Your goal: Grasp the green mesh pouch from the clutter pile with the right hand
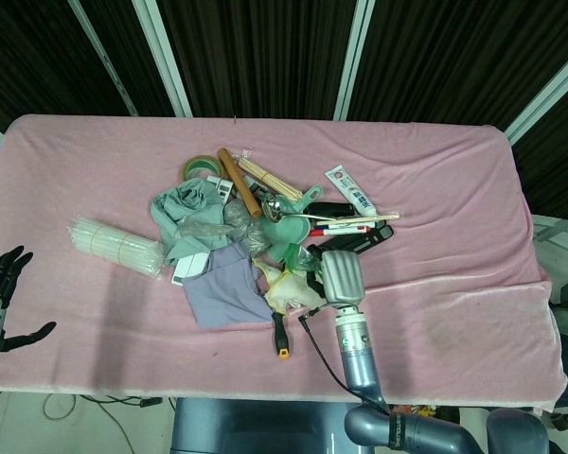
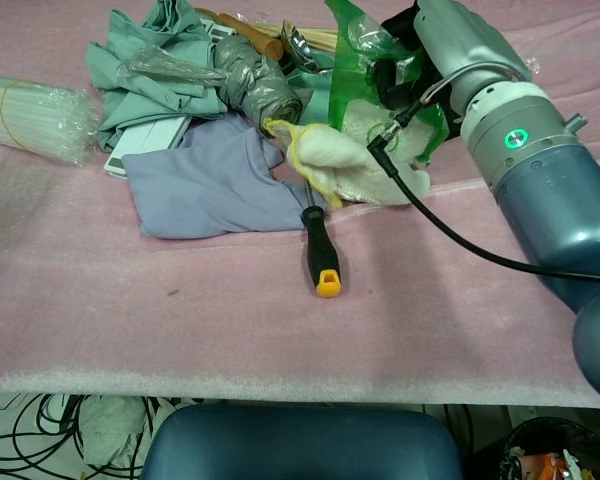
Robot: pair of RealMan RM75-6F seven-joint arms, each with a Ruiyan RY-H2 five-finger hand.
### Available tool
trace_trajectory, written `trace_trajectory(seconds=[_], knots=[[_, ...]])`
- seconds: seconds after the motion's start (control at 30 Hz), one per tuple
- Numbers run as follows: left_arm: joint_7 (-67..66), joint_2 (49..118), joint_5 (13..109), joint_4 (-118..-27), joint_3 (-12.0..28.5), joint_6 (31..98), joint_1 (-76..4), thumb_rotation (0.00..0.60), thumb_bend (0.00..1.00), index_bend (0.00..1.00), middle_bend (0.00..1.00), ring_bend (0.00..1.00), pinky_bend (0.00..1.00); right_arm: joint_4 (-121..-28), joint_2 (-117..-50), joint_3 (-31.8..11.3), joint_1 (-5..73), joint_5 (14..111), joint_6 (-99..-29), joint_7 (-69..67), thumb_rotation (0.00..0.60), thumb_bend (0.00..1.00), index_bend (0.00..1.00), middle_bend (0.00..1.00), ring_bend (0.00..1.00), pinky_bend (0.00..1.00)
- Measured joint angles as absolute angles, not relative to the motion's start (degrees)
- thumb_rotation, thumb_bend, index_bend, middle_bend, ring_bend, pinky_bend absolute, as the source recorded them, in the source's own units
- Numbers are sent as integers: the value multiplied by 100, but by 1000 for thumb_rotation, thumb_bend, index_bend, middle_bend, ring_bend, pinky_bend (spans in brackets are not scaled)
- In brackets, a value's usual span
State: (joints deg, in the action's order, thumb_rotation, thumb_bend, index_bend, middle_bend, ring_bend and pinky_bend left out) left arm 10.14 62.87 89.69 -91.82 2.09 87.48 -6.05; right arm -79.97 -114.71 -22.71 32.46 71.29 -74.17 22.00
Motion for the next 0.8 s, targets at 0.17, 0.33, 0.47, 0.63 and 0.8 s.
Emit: trace_trajectory(seconds=[0.17, 0.33, 0.47, 0.63, 0.8], knots=[[1020, 6283, 8977, -9181, 205, 8747, -605, 600, 0, 0, 0, 0, 0, -8263, -11297, -2313, 3283, 7258, -7491, 2167, 600, 767, 751, 688, 660, 738], [1008, 6286, 9007, -9178, 197, 8768, -600, 600, 0, 0, 0, 0, 0, -8728, -11078, -2403, 3303, 7384, -7594, 2119, 600, 767, 750, 687, 660, 738], [977, 6289, 9034, -9174, 190, 8790, -594, 600, 0, 0, 0, 0, 0, -9218, -10896, -2446, 3284, 7504, -7686, 2064, 600, 767, 751, 686, 659, 738], [912, 6308, 9062, -9160, 183, 8820, -585, 600, 0, 0, 0, 0, 0, -10090, -10642, -2346, 3173, 7702, -7815, 1987, 600, 767, 751, 685, 658, 738], [843, 6331, 9077, -9146, 178, 8848, -573, 600, 0, 0, 0, 0, 0, -11081, -10427, -1952, 3002, 8011, -7950, 1975, 600, 767, 751, 684, 657, 738]])
